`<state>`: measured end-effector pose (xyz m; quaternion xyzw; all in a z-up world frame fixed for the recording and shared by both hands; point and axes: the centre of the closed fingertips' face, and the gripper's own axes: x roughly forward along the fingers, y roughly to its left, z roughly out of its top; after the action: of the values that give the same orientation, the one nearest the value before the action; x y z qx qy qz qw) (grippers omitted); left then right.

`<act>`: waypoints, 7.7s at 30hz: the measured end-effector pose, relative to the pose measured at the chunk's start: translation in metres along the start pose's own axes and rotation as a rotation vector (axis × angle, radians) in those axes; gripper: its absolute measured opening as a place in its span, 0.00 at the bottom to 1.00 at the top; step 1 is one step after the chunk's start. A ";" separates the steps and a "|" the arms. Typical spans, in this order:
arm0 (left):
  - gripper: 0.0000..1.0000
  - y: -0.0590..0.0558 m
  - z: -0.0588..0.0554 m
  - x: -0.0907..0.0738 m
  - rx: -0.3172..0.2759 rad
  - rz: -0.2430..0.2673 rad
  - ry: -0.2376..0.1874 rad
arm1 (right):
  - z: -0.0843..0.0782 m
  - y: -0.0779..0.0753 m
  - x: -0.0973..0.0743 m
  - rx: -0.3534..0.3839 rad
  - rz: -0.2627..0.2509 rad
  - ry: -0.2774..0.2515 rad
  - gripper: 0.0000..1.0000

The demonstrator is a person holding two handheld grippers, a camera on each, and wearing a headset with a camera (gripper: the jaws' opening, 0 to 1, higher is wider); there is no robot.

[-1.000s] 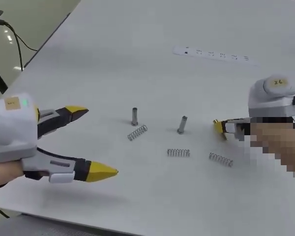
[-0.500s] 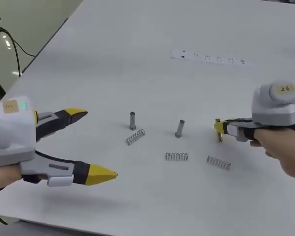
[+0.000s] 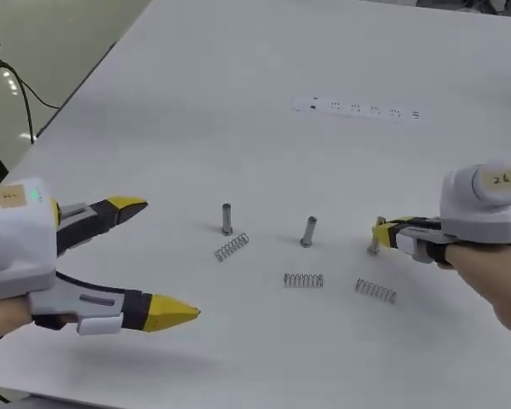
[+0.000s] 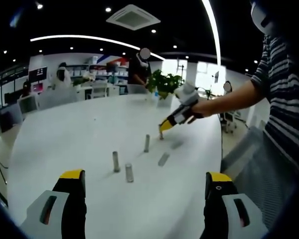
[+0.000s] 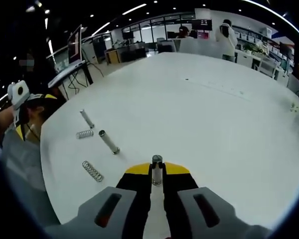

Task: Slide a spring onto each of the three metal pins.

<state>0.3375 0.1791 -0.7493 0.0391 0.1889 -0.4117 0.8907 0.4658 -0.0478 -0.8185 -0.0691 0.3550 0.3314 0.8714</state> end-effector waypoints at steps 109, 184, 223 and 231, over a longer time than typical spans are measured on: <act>0.98 0.004 0.004 0.008 -0.005 -0.015 0.005 | -0.025 0.041 -0.071 -0.216 0.146 -0.194 0.41; 0.96 -0.012 -0.002 0.004 0.004 -0.058 0.040 | -0.068 0.050 -0.036 -0.657 0.319 0.234 0.08; 0.50 -0.083 0.019 0.092 0.066 -0.401 0.064 | -0.025 0.119 -0.065 -0.843 0.402 0.146 0.08; 0.33 -0.096 0.023 0.108 0.074 -0.412 0.027 | -0.022 0.128 -0.068 -0.843 0.412 0.127 0.08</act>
<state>0.3363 0.0331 -0.7598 0.0380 0.1894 -0.5912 0.7830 0.3369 0.0074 -0.7751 -0.3651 0.2484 0.6077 0.6601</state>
